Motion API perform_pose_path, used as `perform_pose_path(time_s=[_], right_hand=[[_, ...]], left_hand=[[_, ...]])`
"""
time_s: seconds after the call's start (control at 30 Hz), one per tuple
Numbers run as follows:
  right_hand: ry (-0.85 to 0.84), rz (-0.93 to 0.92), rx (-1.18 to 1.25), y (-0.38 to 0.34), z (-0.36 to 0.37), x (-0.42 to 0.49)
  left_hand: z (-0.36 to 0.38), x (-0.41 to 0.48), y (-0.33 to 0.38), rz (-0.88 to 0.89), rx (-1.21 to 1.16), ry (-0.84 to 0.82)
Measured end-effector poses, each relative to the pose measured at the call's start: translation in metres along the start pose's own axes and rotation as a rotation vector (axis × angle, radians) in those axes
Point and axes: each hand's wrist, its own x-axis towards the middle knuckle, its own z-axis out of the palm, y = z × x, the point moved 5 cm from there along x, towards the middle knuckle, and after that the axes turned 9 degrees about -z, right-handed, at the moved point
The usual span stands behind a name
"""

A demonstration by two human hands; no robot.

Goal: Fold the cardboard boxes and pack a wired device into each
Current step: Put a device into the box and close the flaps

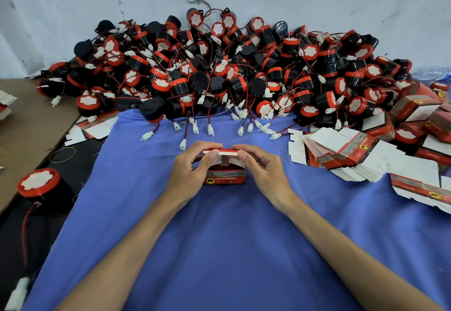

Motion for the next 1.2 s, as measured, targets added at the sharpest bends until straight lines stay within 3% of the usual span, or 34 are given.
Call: perform_pose_path(time_s=[0.37, 0.7, 0.93, 1.2], right_hand=[[0.035, -0.030, -0.064, 0.007, -0.002, 0.000], [-0.065, -0.173, -0.292, 0.000, -0.009, 0.000], [-0.060, -0.247, -0.400, -0.007, -0.008, -0.003], [-0.102, -0.213, -0.392, -0.006, -0.010, -0.004]], left_hand=[[-0.004, 0.000, -0.002, 0.028, 0.011, 0.025], [-0.002, -0.006, 0.001, 0.300, 0.312, -0.032], [-0.004, -0.006, 0.003, 0.356, 0.354, -0.064], [-0.006, -0.006, 0.000, 0.315, 0.263, -0.041]])
